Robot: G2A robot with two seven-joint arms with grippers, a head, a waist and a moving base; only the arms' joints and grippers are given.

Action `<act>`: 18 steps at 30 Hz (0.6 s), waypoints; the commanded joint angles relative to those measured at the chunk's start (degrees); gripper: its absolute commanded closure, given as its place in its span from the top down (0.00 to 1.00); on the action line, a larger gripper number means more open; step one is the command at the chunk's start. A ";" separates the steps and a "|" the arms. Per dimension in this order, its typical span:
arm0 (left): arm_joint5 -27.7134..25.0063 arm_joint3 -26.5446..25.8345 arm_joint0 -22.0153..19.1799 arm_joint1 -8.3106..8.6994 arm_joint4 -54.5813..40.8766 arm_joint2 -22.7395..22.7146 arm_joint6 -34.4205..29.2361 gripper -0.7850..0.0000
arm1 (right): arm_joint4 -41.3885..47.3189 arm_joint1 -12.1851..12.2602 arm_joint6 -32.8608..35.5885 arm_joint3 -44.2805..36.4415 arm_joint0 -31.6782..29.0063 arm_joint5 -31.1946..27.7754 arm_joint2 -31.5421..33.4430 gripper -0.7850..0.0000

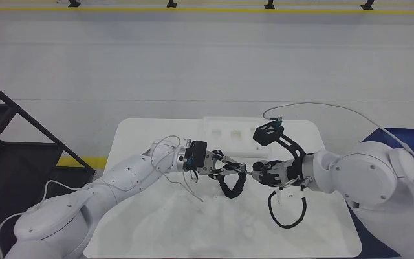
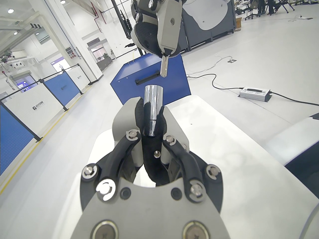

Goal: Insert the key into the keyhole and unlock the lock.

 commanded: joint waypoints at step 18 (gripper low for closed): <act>-1.11 -4.33 -1.13 1.28 3.05 0.00 -1.11 0.00 | 4.45 1.09 2.52 2.68 4.73 -2.49 -3.24 0.00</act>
